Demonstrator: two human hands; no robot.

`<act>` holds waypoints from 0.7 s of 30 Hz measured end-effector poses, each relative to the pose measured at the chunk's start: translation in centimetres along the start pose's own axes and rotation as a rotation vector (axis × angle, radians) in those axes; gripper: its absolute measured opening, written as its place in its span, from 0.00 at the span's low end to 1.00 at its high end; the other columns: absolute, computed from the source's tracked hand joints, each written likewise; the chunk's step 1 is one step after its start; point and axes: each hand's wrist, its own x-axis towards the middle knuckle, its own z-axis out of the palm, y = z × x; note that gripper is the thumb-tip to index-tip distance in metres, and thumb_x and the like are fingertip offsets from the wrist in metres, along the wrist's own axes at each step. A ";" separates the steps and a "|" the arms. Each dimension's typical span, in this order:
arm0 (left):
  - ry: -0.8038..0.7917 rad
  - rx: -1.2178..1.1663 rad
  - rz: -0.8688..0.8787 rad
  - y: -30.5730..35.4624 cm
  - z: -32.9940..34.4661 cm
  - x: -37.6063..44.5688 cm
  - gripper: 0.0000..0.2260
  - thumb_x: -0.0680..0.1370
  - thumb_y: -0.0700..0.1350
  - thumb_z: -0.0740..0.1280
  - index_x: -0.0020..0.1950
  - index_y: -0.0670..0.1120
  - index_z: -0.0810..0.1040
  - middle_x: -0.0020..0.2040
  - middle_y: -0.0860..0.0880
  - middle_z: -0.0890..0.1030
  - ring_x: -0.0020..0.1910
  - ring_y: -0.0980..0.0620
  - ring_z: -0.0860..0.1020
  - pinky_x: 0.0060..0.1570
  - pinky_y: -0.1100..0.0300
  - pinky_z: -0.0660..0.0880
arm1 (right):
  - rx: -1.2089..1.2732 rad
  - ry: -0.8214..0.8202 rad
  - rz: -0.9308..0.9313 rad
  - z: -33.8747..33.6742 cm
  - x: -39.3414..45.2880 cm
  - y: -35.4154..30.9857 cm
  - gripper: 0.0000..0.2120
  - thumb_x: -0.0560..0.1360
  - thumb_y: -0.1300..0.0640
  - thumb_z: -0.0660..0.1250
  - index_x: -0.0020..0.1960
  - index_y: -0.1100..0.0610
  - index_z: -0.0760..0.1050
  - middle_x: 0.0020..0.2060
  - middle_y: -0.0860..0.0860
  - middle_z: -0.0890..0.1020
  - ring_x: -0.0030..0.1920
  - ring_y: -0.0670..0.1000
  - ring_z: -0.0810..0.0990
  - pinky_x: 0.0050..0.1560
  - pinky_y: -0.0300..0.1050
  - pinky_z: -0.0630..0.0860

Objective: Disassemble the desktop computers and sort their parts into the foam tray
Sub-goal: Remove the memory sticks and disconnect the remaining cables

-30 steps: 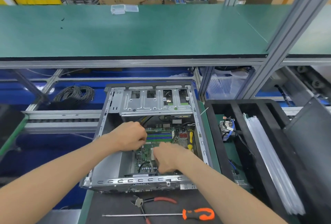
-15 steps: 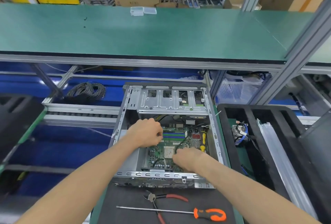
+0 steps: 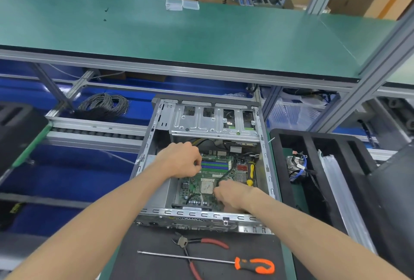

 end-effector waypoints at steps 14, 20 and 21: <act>-0.003 -0.053 -0.018 0.0 0.1 0.2 0.11 0.73 0.51 0.64 0.48 0.58 0.85 0.34 0.57 0.77 0.35 0.51 0.79 0.38 0.57 0.75 | -0.027 0.006 -0.067 -0.1 0.9 -0.7 0.10 0.82 0.65 0.59 0.57 0.65 0.77 0.50 0.60 0.79 0.50 0.60 0.80 0.45 0.49 0.74; -0.008 -0.041 -0.013 -0.3 0.5 0.4 0.10 0.73 0.52 0.64 0.47 0.59 0.84 0.45 0.56 0.82 0.38 0.52 0.80 0.38 0.57 0.74 | 0.002 0.016 -0.046 0.4 0.2 0.3 0.10 0.81 0.65 0.59 0.56 0.67 0.78 0.50 0.62 0.80 0.51 0.62 0.81 0.42 0.49 0.73; -0.009 -0.044 -0.016 -0.4 0.5 0.4 0.10 0.73 0.52 0.64 0.47 0.59 0.84 0.45 0.56 0.82 0.38 0.52 0.80 0.38 0.57 0.75 | -0.005 0.021 -0.048 0.4 0.2 0.2 0.10 0.81 0.65 0.59 0.56 0.67 0.78 0.50 0.62 0.80 0.51 0.62 0.81 0.42 0.50 0.73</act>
